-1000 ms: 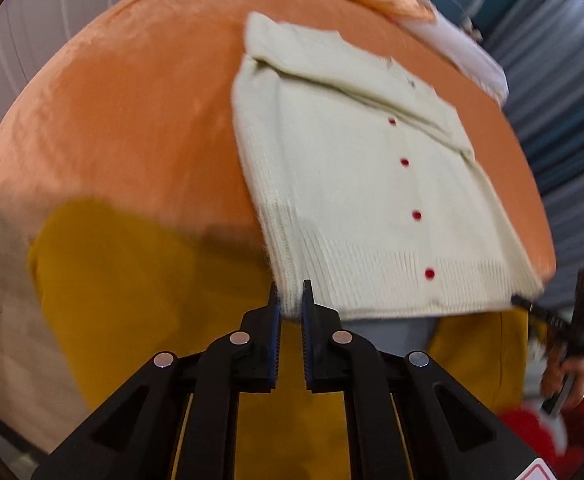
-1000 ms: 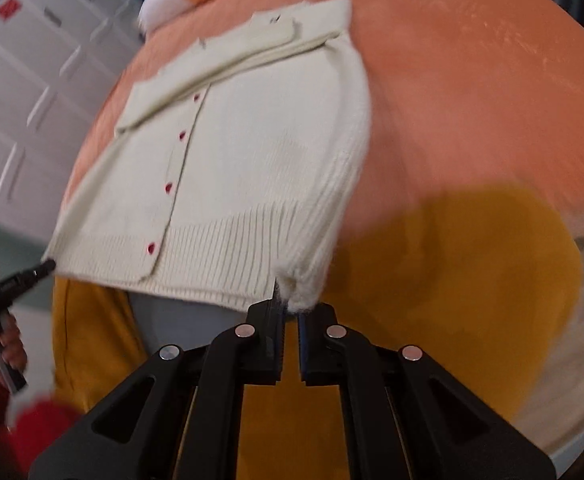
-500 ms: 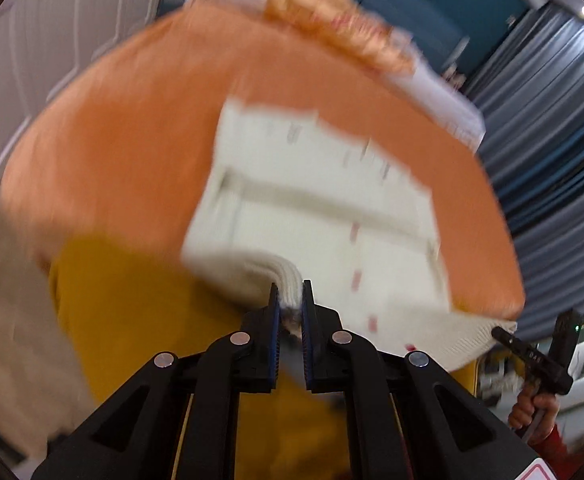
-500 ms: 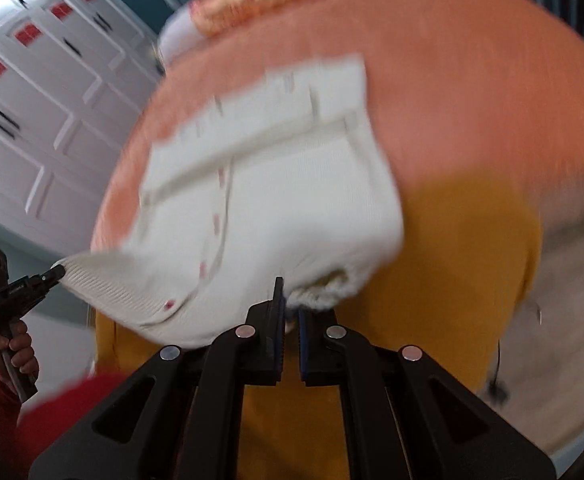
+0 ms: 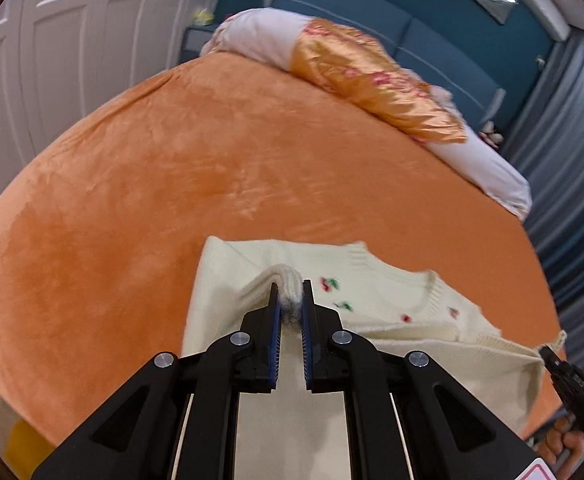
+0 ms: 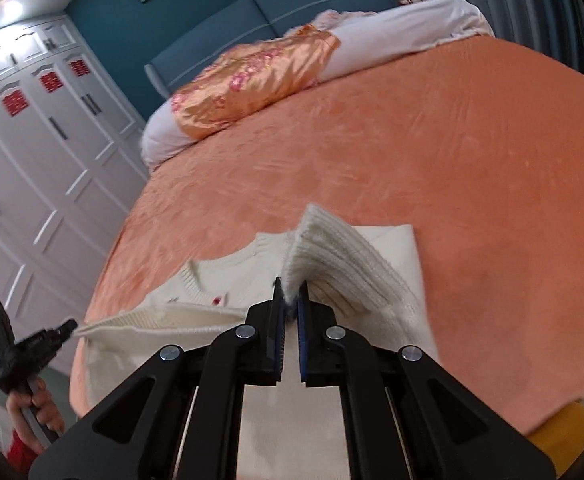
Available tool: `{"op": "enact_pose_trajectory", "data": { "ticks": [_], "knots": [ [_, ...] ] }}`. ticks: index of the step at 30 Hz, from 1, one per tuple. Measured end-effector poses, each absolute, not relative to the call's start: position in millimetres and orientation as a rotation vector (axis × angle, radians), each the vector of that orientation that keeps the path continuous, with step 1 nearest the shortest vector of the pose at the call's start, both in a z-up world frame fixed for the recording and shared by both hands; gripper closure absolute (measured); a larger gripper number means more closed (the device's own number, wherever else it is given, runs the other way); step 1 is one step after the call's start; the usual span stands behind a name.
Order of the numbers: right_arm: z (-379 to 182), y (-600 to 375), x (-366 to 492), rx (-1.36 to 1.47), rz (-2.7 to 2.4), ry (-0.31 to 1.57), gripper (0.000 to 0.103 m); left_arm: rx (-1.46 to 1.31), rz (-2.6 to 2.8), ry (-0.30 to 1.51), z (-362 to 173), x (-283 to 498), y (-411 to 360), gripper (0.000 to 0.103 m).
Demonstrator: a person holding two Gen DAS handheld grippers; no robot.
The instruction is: Fold small clothes
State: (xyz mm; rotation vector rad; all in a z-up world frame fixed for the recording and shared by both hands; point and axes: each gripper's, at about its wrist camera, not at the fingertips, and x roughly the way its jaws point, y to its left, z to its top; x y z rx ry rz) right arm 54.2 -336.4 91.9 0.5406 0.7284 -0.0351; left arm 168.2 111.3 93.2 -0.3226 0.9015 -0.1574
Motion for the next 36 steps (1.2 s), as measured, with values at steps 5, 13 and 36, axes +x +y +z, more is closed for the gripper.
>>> {"op": "enact_pose_trajectory", "data": {
  "ticks": [5, 13, 36],
  "knots": [
    [66.2, -340.5, 79.5, 0.564, -0.082, 0.746, 0.099, -0.33, -0.116, 0.932, 63.4, 194.4, 105.5, 0.097],
    [18.2, -352.4, 96.7, 0.639, -0.164, 0.789, 0.099, -0.297, -0.079, 0.973, 22.3, 221.5, 94.1, 0.096],
    [-24.3, -373.5, 153.8, 0.685, -0.174, 0.794, 0.1, -0.298, -0.049, 0.972, -19.1, 280.3, 91.5, 0.088]
  ]
}}
